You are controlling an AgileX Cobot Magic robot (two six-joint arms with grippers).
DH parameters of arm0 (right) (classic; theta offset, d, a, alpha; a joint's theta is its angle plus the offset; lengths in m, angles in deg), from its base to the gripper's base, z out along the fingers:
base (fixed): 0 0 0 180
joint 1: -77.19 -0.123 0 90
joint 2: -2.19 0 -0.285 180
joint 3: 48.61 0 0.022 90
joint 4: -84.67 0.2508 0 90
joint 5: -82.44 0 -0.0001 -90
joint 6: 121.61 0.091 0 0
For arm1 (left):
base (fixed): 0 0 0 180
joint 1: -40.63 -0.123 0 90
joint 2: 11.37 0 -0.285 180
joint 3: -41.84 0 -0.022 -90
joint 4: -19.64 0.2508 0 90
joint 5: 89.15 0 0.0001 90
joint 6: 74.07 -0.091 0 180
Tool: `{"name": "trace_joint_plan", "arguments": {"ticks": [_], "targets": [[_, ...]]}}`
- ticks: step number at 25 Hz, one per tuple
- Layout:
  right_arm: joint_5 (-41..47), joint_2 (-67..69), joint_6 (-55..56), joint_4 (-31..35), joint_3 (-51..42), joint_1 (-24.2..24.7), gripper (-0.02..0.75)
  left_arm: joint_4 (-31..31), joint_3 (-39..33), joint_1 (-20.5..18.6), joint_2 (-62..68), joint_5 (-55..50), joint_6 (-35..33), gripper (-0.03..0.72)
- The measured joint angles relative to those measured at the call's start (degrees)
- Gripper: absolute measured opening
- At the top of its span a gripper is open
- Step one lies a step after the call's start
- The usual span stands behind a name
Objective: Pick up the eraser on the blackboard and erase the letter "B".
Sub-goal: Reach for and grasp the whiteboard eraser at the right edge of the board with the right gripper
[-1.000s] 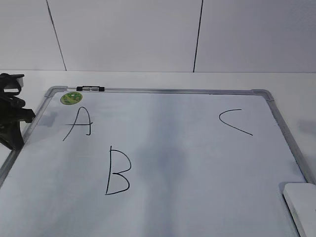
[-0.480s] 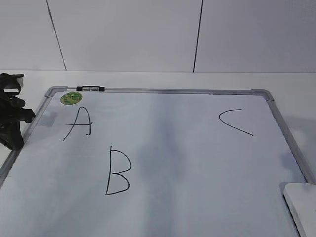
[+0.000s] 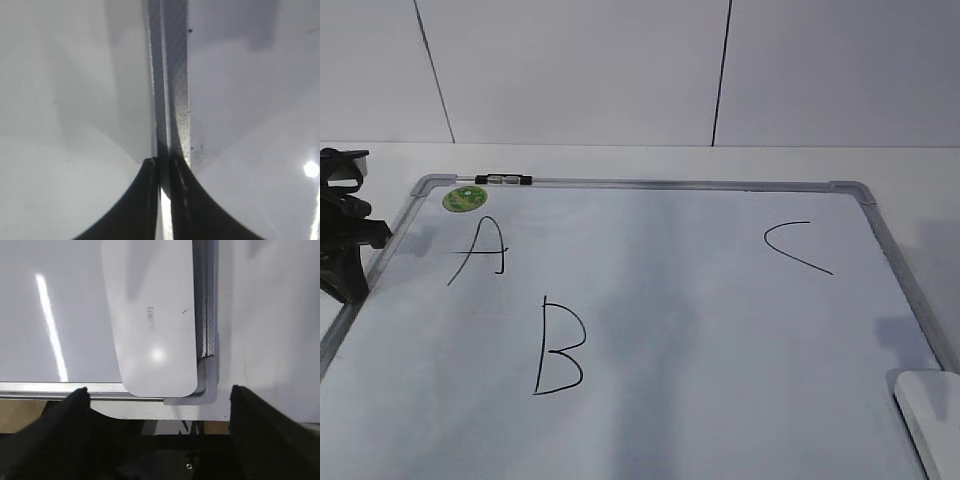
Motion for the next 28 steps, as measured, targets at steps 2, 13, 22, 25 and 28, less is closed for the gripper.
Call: {"name": "trace_joint_plan", "arguments": {"ticks": [2, 13, 22, 25, 28], "targets": [[0.0, 2.0, -0.5, 0.1, 0.0, 0.0, 0.680, 0.0, 0.0, 0.0, 0.0, 0.0, 0.0, 0.022], [-3.3, 9.8, -1.7, 2.4, 0.0, -0.4, 0.680, -0.1, 0.0, 0.0, 0.0, 0.0, 0.0, 0.021], [-7.3, 14.1, -1.6, 1.0, 0.1, -3.8, 0.680, -0.1, 0.0, 0.0, 0.0, 0.0, 0.0, 0.021], [-8.3, 15.1, -1.4, -0.5, 0.1, -3.8, 0.680, -0.1, 0.0, 0.0, 0.0, 0.0, 0.0, 0.021], [-9.2, 16.4, -1.1, -0.9, 0.1, -3.8, 0.680, -0.1, 0.0, 0.0, 0.0, 0.0, 0.0, 0.021]]}}
